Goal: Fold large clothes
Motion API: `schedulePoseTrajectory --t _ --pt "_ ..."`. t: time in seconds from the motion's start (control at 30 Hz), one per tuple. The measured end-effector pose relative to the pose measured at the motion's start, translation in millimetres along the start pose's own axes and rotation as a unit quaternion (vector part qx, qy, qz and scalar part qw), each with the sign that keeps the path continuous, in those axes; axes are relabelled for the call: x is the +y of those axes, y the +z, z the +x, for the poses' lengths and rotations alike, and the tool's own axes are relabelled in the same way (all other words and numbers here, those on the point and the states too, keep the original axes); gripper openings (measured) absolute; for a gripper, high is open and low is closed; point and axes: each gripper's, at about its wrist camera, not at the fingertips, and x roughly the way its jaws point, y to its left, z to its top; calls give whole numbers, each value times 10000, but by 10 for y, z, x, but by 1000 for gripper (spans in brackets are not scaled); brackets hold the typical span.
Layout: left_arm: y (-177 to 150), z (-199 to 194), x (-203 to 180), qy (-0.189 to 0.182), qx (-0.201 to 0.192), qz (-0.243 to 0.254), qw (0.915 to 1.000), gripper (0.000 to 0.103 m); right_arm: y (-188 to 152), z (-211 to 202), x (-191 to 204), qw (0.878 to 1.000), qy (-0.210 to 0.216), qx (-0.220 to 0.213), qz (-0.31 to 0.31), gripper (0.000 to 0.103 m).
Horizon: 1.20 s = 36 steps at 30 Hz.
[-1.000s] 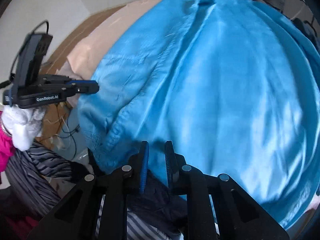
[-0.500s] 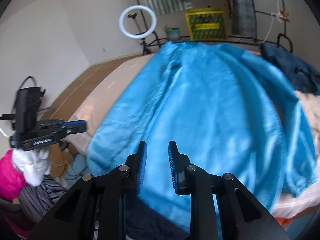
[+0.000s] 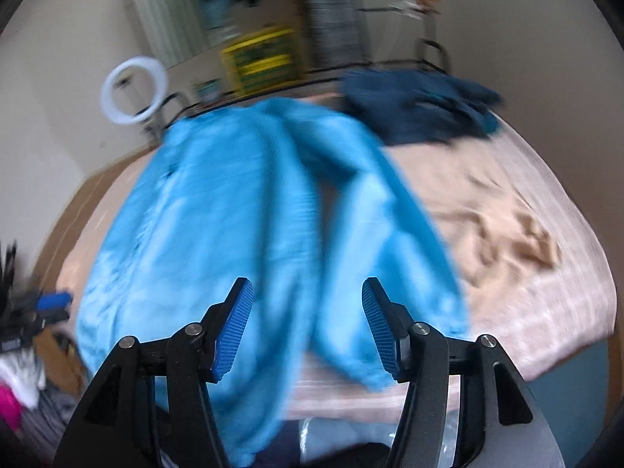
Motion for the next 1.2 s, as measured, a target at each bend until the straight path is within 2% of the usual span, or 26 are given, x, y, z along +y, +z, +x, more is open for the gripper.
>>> schedulePoseTrajectory --t 0.2,0.33,0.43,0.47,0.5,0.53,0.57,0.6,0.7,0.93,1.07,1.2 --pt "186 270 -71 47 171 266 9995 33 82 240 -786 9954 -317 114 901 58" --pt "265 410 -71 64 243 355 9991 33 26 430 -958 9942 -344 399 942 58" --pt "285 489 -96 1 267 443 9987 33 -49 534 -902 9943 -452 646 712 56" --pt "290 507 -108 -22 264 477 9985 33 -68 553 -874 9943 -467 711 636 52" --pt "297 526 -111 -40 244 503 9984 33 -90 559 -862 9944 -448 769 572 36" --pt "302 546 -104 -76 194 496 9986 33 -103 564 -847 9943 -395 841 514 26" --pt "302 562 -82 -118 125 455 9988 33 -111 567 -832 9940 -416 895 463 6" --pt "300 582 -54 -118 106 384 9991 33 -115 541 -822 9940 -471 890 430 3" --pt "328 620 28 -213 197 161 9994 33 -63 342 -730 9959 -590 590 356 1" --pt "431 511 131 -187 -29 39 9998 33 126 -205 -356 9975 -634 -276 -115 0" --pt "452 490 178 -123 -74 -24 9999 33 277 -449 -55 9950 -548 -683 -489 0" --pt "471 444 264 -96 -140 -193 9997 33 303 -731 434 9883 -93 -1052 -1098 0"
